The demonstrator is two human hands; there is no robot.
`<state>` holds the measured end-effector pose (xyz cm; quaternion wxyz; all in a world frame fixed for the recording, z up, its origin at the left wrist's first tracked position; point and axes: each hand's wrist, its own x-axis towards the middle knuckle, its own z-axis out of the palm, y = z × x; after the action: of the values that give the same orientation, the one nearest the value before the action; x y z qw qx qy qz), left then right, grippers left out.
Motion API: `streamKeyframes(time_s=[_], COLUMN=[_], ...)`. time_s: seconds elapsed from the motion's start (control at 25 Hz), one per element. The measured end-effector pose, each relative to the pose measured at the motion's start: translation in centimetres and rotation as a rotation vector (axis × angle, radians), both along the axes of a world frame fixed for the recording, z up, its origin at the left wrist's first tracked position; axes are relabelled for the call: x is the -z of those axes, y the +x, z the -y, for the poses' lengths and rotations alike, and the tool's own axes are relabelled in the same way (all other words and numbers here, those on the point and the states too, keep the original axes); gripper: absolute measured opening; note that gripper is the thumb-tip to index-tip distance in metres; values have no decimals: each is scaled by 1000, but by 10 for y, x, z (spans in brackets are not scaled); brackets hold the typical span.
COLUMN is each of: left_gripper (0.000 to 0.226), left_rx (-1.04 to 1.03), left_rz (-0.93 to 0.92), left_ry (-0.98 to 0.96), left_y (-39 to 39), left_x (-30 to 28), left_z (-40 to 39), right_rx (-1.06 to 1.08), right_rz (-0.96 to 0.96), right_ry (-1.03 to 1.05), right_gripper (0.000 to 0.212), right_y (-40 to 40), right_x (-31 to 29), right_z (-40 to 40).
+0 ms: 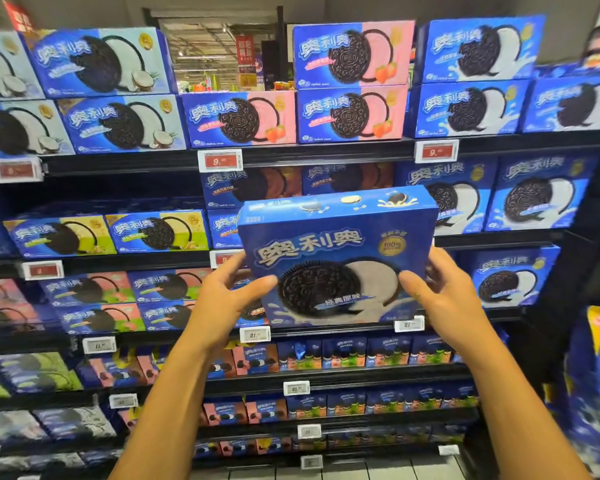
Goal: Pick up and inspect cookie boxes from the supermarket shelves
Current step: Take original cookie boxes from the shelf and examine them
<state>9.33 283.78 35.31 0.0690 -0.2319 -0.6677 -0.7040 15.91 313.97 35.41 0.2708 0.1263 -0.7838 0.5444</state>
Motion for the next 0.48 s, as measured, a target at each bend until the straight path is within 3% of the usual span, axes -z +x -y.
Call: streamKeyframes(time_s=[0.24,0.48], left_gripper=[39,35], left_rx=[71,46], left_rz=[74,243], left_ry=[60,85], left_y=[5,6], left_x=[-3,9], left_z=[-12,-31], right_rx=[62,83], right_rz=[63,131], right_ry=[-34,-226], right_gripper=[30,24], right_y=[10,15], right_x=[7,20], right_z=[-2,-8])
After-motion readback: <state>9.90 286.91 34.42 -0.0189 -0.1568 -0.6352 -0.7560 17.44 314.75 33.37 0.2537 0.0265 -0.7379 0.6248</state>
